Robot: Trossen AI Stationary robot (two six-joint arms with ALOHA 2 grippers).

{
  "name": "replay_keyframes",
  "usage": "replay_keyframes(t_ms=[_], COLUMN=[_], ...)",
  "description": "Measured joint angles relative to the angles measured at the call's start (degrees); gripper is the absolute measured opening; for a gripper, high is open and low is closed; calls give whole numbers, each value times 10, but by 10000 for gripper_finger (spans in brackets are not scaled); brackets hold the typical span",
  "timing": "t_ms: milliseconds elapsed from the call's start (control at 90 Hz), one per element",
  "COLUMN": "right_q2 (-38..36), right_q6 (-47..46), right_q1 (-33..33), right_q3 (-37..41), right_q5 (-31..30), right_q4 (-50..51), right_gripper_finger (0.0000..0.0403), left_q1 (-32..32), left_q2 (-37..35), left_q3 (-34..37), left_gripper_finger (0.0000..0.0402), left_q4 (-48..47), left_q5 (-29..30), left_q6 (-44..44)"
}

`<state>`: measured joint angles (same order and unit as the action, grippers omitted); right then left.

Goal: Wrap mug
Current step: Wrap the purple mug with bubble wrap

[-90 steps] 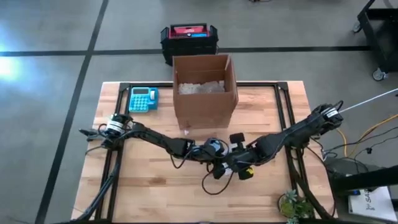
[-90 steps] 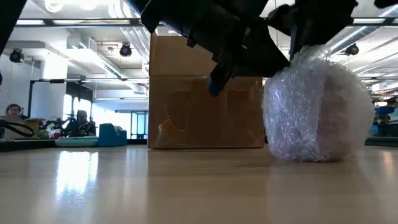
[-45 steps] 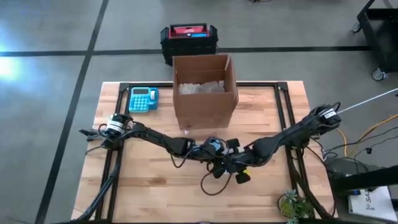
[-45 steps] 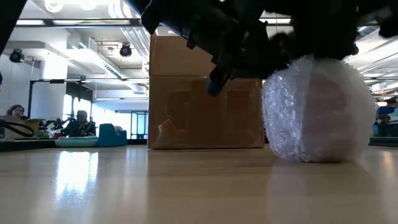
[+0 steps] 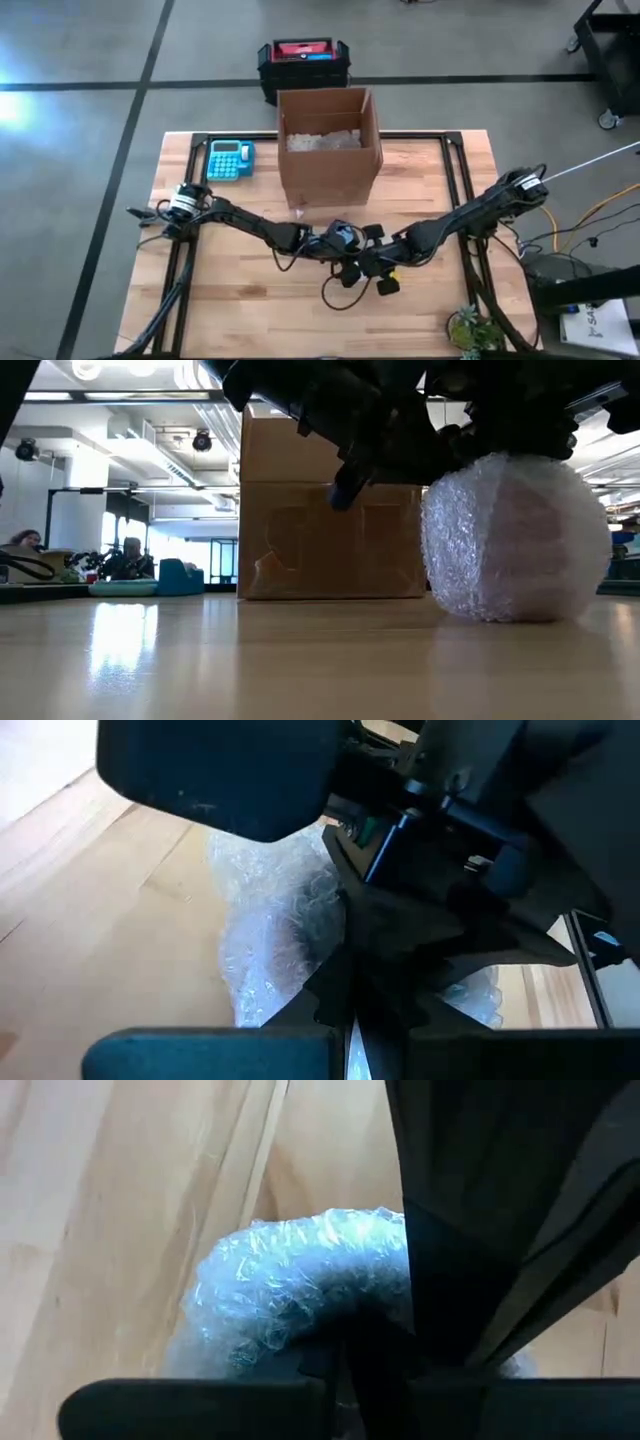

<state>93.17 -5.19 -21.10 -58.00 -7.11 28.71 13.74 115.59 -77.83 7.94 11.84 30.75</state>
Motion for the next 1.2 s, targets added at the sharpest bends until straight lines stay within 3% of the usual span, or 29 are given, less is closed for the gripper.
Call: replay_keyframes(t_ms=[222,522,733,822,944,1056,1200], right_q2=[-31,-93,-135,-143,-143,-145,-147], right_q6=[-8,-2,-28,-48,-54,-50,-38], right_q1=[0,-2,6,12,17,10,-2], right_q3=[-8,-87,-56,-18,38,66,66], right_q5=[3,-10,-111,-156,-150,-96,-68], right_q4=[22,178,251,245,194,87,45], right_gripper_finger=[14,14,14,14,14,14,13], left_q1=[0,1,1,1,1,1,2], left_q2=[1,2,2,2,2,2,2], left_q3=[-1,1,2,2,2,3,3], left_gripper_finger=[1,3,1,3,2,1,3], left_q4=[-11,-6,1,4,7,11,13], left_q5=[-1,-6,-7,-6,-6,-6,-7], left_q6=[1,-11,-13,-13,-13,-13,-13])
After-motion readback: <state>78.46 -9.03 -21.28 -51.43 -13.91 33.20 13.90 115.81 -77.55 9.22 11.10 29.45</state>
